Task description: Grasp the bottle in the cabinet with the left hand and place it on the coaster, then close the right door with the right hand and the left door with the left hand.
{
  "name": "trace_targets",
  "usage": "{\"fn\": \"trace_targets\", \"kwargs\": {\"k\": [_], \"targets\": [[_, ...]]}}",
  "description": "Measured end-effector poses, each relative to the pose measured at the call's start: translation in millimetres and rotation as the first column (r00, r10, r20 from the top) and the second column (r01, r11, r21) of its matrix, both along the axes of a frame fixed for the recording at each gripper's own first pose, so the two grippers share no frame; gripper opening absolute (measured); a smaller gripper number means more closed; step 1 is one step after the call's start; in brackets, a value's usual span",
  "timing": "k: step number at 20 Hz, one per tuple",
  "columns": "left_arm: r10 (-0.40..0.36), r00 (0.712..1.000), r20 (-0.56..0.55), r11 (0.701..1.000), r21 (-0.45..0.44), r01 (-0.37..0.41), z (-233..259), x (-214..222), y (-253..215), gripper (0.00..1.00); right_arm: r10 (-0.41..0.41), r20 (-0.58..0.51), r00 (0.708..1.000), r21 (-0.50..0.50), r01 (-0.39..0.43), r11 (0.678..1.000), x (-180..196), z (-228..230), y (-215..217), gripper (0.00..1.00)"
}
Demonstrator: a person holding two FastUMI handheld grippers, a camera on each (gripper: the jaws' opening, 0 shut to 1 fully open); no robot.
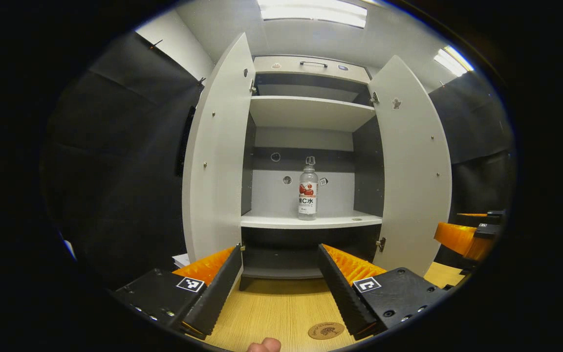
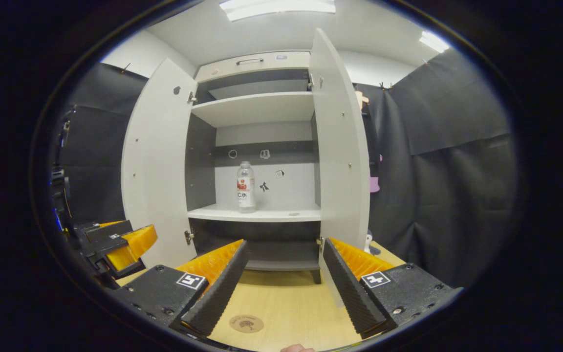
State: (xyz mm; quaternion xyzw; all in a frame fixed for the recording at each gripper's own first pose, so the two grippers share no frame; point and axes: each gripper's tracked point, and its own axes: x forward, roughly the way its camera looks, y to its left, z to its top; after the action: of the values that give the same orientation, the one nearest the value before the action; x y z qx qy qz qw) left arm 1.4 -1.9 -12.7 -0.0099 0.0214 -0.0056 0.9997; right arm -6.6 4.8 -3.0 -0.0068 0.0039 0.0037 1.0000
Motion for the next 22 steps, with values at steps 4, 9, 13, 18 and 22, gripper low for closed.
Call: {"fn": "trace_targets", "kwargs": {"k": [4, 9, 13, 18, 22], "targets": [[-0.004, 1.0, 0.016, 1.0, 0.007, 0.004, 5, 6, 0, 0.94, -0.004, 0.006, 1.0, 0.001, 0.004, 1.0, -1, 2, -1, 1.0], [-0.021, 0.999, 0.03, 1.0, -0.003, 0.021, 12, 17, -6, 0.94, -0.009, 0.015, 1.0, 0.002, 0.009, 1.0, -3, 3, -3, 1.0], [-0.029, 0.999, 0.04, 1.0, -0.001, 0.029, 17, 23, -11, 0.94, -0.02, 0.035, 0.999, 0.007, 0.019, 1.0, -4, 9, -8, 1.0], [-0.042, 0.998, 0.053, 0.999, -0.005, 0.042, 21, 28, -19, 0.95, -0.03, 0.04, 0.999, 0.011, 0.029, 1.0, -2, 11, -16, 1.0], [-0.056, 0.996, 0.074, 0.998, -0.008, 0.056, 29, 37, -24, 0.95, -0.024, 0.038, 0.999, 0.012, 0.023, 1.0, -1, 12, -14, 1.0]]}}
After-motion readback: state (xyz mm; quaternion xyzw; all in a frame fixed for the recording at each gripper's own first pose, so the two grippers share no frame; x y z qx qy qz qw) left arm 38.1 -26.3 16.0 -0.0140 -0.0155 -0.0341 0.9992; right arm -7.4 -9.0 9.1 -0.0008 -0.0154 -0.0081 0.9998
